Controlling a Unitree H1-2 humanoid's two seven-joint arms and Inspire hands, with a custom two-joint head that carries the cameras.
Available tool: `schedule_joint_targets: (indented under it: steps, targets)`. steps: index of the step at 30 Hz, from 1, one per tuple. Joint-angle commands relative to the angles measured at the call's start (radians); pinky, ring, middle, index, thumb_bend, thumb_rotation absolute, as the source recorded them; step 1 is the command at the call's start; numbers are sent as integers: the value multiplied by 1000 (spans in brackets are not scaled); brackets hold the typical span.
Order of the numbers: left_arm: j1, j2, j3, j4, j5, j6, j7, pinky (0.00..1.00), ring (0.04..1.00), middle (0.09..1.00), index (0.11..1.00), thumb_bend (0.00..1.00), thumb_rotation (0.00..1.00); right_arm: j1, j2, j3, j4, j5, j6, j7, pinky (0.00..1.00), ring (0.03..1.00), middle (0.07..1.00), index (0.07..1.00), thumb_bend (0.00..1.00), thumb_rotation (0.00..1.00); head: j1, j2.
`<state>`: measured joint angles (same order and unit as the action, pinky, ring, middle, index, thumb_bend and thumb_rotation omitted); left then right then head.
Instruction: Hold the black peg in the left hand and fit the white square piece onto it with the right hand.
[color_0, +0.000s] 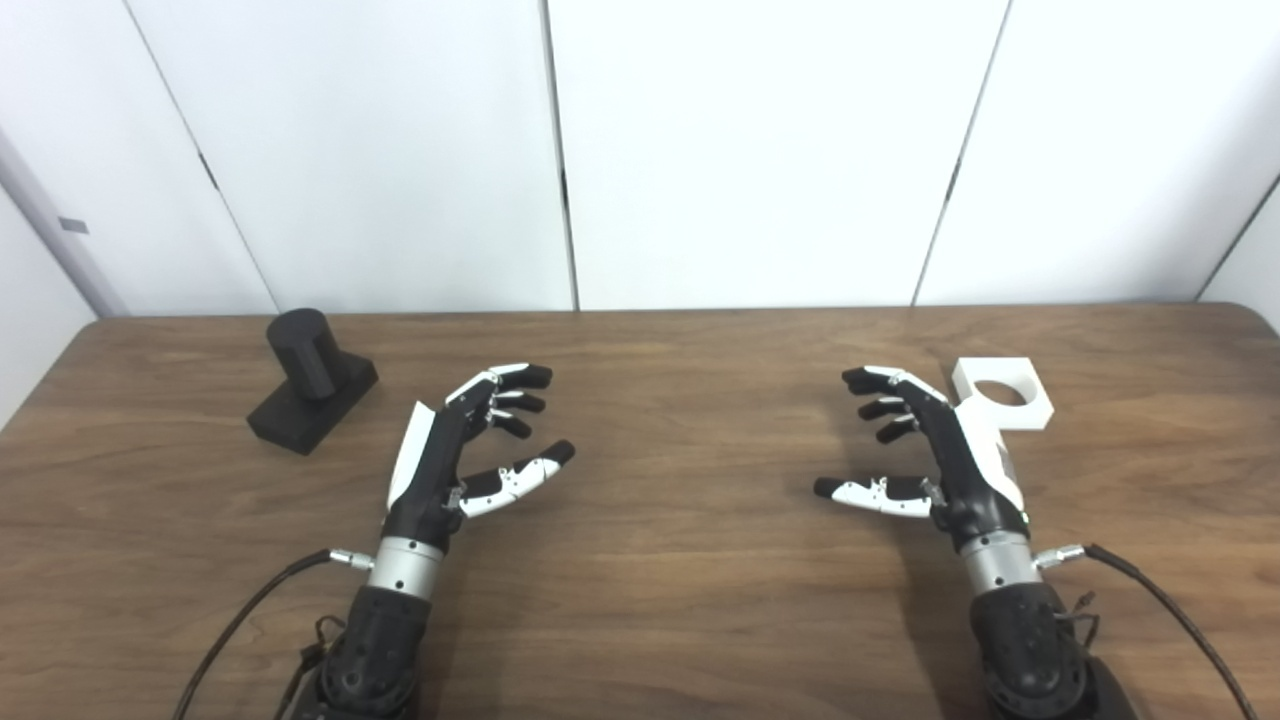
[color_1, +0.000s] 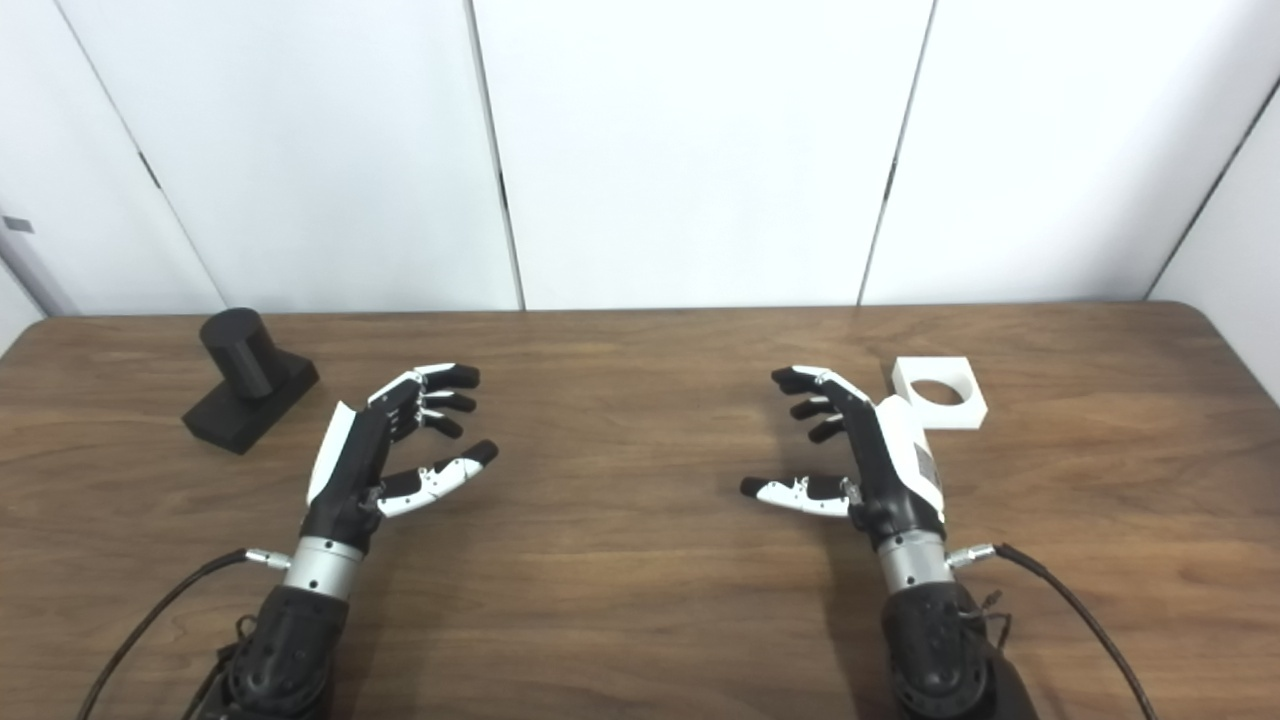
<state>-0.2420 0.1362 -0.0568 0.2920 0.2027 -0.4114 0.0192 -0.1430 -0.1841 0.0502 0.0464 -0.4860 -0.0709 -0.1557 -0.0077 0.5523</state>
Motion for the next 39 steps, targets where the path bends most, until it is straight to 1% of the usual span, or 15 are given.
schedule_joint_targets:
  steps: [1, 5, 10, 18, 20, 23, 25, 26, 27, 31, 32, 33, 36, 38, 39]
  targets:
    - [-16, 0, -3, 24, 7, -47, 16, 547, 679, 742, 710, 702, 121, -38, -3, -3, -9, -3, -36, -26, 545, 665, 743, 735, 688, 0, 0, 1]
    - [-18, 1, -7, 30, 13, -47, 18, 550, 682, 745, 713, 691, 115, -40, -3, -1, -1, -9, -36, -30, 550, 668, 741, 732, 691, 0, 2, -9]
    - [-17, 0, -9, 36, 10, -51, 18, 553, 688, 746, 714, 686, 84, -44, -6, 2, 19, -7, -60, -41, 541, 660, 735, 728, 696, 0, 4, -23]
    - [-21, 5, -26, 46, 17, -58, 40, 555, 681, 735, 706, 694, 76, -44, -11, 3, 28, -1, -73, -46, 536, 657, 732, 728, 696, 0, 13, -21]
    - [-22, 4, -29, 48, 20, -58, 45, 557, 682, 734, 705, 695, 72, -44, -13, 2, 28, -1, -69, -45, 533, 655, 732, 727, 698, 0, 32, -23]
    - [-23, -4, -31, 47, 28, -52, 45, 558, 682, 732, 704, 701, 74, -41, -18, -2, 23, 4, -64, -40, 544, 661, 736, 732, 694, 0, 93, -26]
    - [-21, -15, -34, 41, 36, -36, 43, 555, 682, 735, 710, 713, 99, -37, -27, -7, 19, 12, -68, -36, 554, 664, 735, 737, 696, 0, 171, -41]
    - [-20, -20, -36, 38, 37, -28, 41, 554, 683, 736, 712, 717, 106, -35, -33, -8, 21, 15, -75, -36, 556, 664, 734, 738, 697, 0, 181, -42]
    - [-20, -27, -38, 36, 40, -20, 41, 554, 686, 739, 715, 721, 116, -34, -41, -10, 27, 20, -88, -38, 557, 663, 733, 738, 698, 0, 222, -51]
    - [-24, -54, -50, 50, 64, -15, 56, 557, 691, 739, 720, 740, 147, -32, -69, -19, 37, 44, -119, -32, 531, 659, 733, 729, 700, 0, 328, -79]
    - [-26, -59, -53, 56, 73, -17, 63, 556, 690, 738, 719, 738, 145, -31, -71, -22, 35, 53, -117, -27, 535, 662, 735, 729, 698, 0, 328, -79]
    - [-30, -65, -56, 64, 84, -19, 72, 557, 688, 740, 719, 736, 145, -31, -75, -25, 35, 62, -119, -25, 543, 667, 738, 730, 697, 0, 363, -88]
    - [-36, -82, -64, 80, 110, -19, 95, 548, 680, 739, 714, 731, 142, -26, -80, -32, 14, 82, -100, -9, 558, 675, 743, 727, 698, 0, 404, -101]
    - [-37, -90, -67, 82, 124, -9, 105, 549, 677, 737, 709, 736, 150, -22, -80, -36, 1, 89, -90, 0, 554, 685, 750, 730, 690, 0, 415, -106]
    - [-37, -94, -69, 83, 130, -4, 108, 553, 678, 738, 710, 735, 157, -21, -81, -37, -5, 70, -86, -7, 553, 682, 747, 724, 693, 0, 420, -110]
